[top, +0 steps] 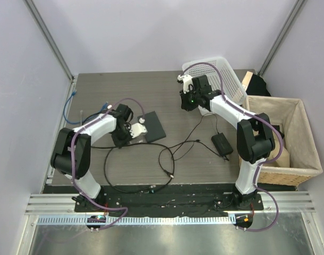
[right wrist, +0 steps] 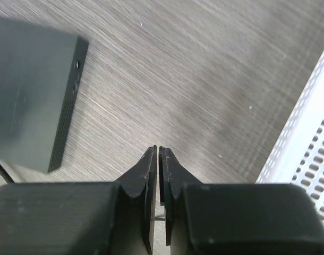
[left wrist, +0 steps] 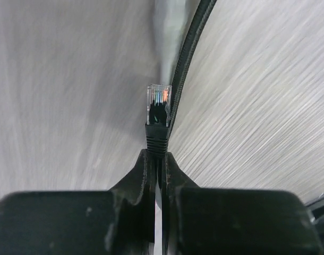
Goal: Pull the plug from the switch port
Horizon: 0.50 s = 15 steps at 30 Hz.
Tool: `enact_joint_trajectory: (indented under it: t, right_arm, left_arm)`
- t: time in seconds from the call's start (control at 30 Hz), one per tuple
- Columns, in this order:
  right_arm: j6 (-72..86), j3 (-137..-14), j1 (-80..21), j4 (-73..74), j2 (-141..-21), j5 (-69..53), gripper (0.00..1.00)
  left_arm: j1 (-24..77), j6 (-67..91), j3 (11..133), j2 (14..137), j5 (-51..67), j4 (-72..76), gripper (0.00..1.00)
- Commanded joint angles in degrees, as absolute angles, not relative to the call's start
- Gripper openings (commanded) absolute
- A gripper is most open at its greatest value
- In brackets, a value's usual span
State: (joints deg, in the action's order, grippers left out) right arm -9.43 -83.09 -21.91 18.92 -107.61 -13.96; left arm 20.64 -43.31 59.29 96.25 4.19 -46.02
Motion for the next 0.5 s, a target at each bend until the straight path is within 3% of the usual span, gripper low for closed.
enact_joint_trajectory:
  t: [0.0, 0.17, 0.3, 0.47]
  right_arm:
    - [-7.47, -82.27, -21.10, 16.62, -103.71, -14.94, 0.13]
    - [-6.33, -82.62, -20.92, 16.08, -104.06, -15.64, 0.14]
    - [-5.45, -83.06, -20.83, 15.73, -104.68, -16.43, 0.14]
    - [-4.84, -83.93, -20.57, 15.90, -105.29, -16.52, 0.14]
  left_arm:
    - [16.70, -45.00, 66.52, 89.22, 2.72, -52.29, 0.00]
    - [13.54, -36.49, 76.36, 85.25, -2.00, -45.81, 0.00]
    - [10.47, -27.44, 85.24, 88.05, -3.34, -42.64, 0.00]
    - [9.58, -28.91, 88.42, 93.86, -11.67, -40.26, 0.00]
